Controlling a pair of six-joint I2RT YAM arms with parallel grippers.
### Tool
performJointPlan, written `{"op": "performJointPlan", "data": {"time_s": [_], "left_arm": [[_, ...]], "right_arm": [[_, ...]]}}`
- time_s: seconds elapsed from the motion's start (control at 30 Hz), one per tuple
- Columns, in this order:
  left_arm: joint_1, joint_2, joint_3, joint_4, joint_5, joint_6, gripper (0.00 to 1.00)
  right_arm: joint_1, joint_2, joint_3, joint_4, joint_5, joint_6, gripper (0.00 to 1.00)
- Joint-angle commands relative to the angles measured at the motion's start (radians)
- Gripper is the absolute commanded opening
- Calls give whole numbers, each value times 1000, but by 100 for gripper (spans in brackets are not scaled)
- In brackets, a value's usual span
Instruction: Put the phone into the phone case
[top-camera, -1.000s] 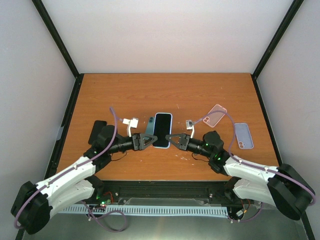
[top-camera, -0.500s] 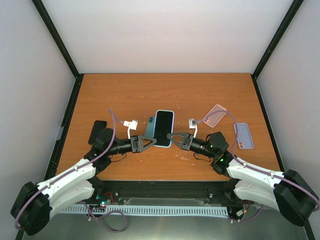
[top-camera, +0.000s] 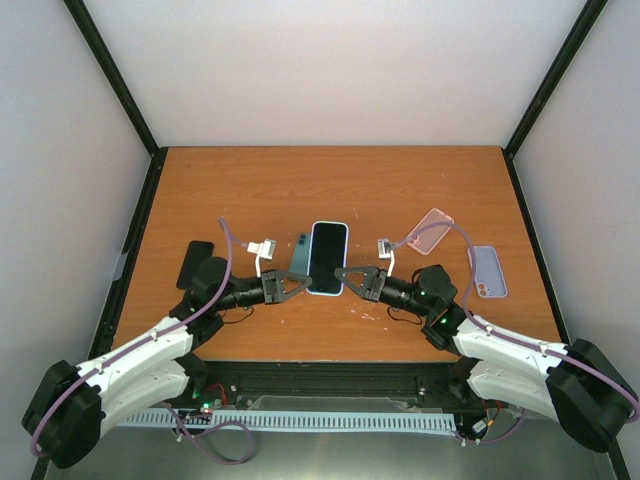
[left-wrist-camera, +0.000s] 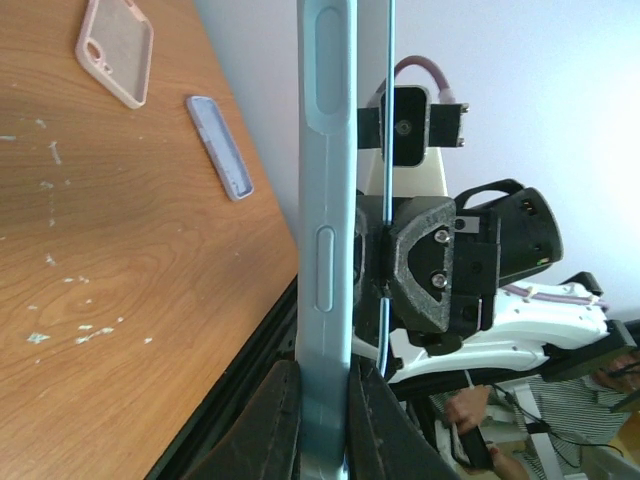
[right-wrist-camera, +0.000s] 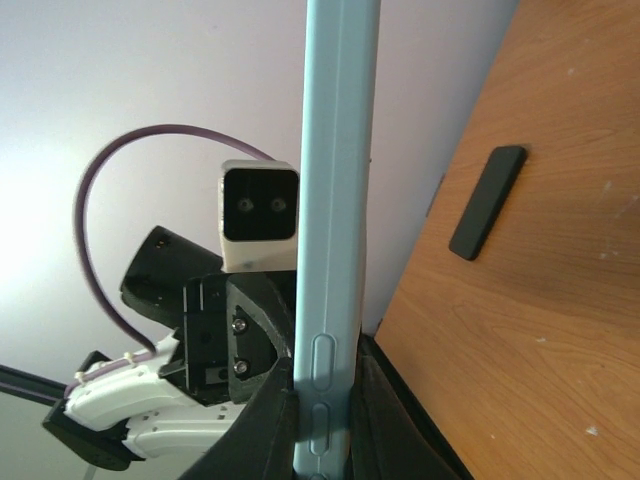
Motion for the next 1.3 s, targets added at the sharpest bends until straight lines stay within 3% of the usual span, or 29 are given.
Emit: {"op": "performJointPlan", "data": {"time_s": [0.0,0.1,0.23,0.3,0.37,0.57,0.63,0.77,0.83,0.93,1.0,1.1,1.27], "left_arm": [[2,3,70,-105,-41,50,0],[1,3,84,-114,-39,60,1],[1,6,102,-136,-56,88,36],[2,5,116,-157,-73,116,47],[2,5,138,-190,-107,154,50],[5,67,204,-240,-162,233,48],[5,100,220,-250,-156,242,40],[5,133,227,-258,-164,247,16],[6,136,229,-271,-173,254,11],[5,136,246,-308,-192,264,11],[5,132,253,-332,-204,273,22],[5,116,264,-377,-246,281,46],[5,91,283,-469,-342,331,80]], "right_arm": [[0,-35,42,-66,33,-83,3],[-1,-35,51,-104,37,-102,3],[0,-30,50,-83,-9,-116,3],[0,-27,51,-79,-48,-136,3],[1,-26,49,-76,-89,-153,3],[11,-23,44,-70,-150,-171,3],[13,-20,42,-74,-150,-173,3],[14,-6,42,-100,-139,-180,3],[15,0,42,-107,-133,-180,3],[15,0,45,-126,-117,-185,3],[15,-5,48,-151,-94,-192,3],[13,-21,53,-228,-20,-213,3],[8,-14,122,-461,148,-360,3]]}}
